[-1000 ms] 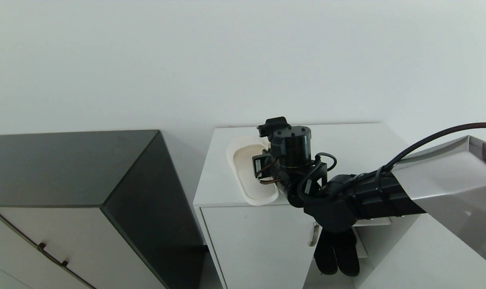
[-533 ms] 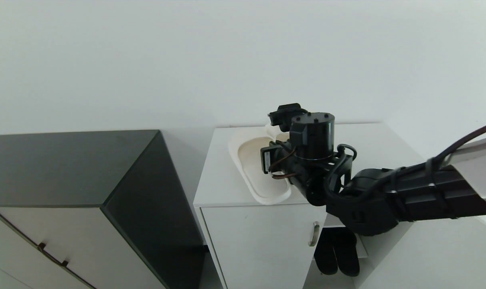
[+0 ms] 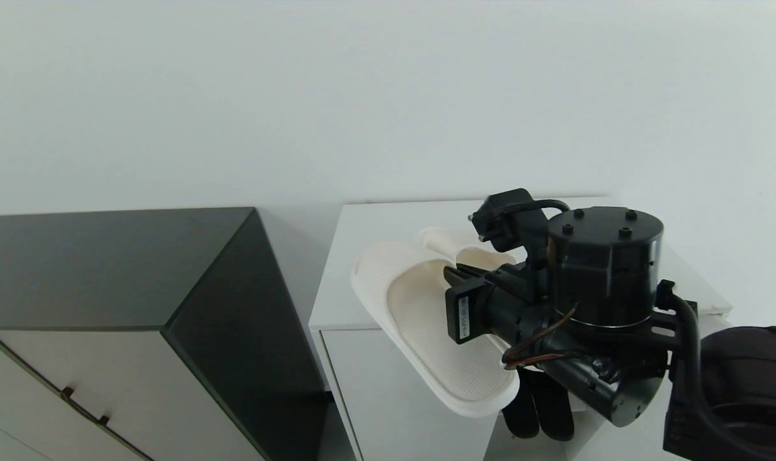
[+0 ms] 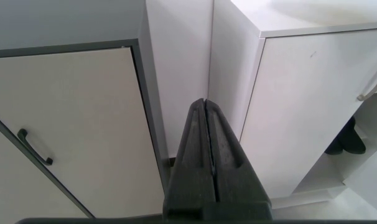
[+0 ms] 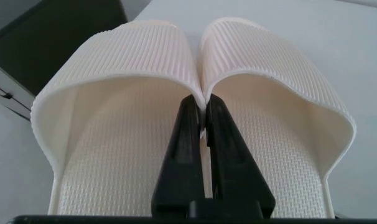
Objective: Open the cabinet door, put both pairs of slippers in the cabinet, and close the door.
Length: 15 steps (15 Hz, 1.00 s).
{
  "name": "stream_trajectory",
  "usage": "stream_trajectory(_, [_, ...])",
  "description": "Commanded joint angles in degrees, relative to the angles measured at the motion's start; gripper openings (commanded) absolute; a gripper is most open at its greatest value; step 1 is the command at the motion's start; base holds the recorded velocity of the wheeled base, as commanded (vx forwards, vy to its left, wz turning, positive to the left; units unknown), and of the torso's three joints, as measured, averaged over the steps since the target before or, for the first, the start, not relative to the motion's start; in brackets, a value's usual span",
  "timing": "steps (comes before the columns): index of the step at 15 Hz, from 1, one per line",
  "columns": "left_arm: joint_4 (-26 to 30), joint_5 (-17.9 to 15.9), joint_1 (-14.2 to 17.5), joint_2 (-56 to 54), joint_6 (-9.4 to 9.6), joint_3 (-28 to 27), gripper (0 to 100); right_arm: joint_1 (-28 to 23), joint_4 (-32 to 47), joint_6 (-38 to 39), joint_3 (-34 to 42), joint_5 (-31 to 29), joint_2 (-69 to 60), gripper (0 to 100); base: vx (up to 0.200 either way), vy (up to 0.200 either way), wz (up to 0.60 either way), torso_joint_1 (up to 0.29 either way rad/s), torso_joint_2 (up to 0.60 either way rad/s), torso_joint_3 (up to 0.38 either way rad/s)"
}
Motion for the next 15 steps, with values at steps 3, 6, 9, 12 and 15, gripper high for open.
stream_trajectory(3, [-0.02, 0.01, 0.01, 0.07, 0.0, 0.0, 0, 0.37, -0.02, 0.02, 0.83, 0.3, -1.37, 0, 0.0, 0.0, 0.0, 0.0, 0.0, 0.0])
stream_trajectory(6, [-0.02, 0.01, 0.01, 0.07, 0.0, 0.0, 0, 0.28, 0.06, 0.02, 0.83, 0.21, -1.1, 0, 0.0, 0.0, 0.0, 0.0, 0.0, 0.0])
stream_trajectory(9, [0.07, 0.01, 0.01, 0.07, 0.0, 0.0, 0, -0.6, -0.11, 0.02, 0.74, 0.13, 0.04, 0, 0.0, 0.0, 0.0, 0.0, 0.0, 0.0])
stream_trajectory(12, [-0.02, 0.01, 0.01, 0.07, 0.0, 0.0, 0, -0.6, -0.2, -0.07, 0.66, 0.04, 0.83, 0, -0.133, 0.0, 0.0, 0.005, 0.0, 0.002])
stream_trajectory(15, [-0.02, 0.01, 0.01, 0.07, 0.0, 0.0, 0, -0.6, -0.38, -0.16, 0.66, -0.14, 1.18, 0, -0.2, 0.0, 0.0, 0.004, 0.01, 0.001])
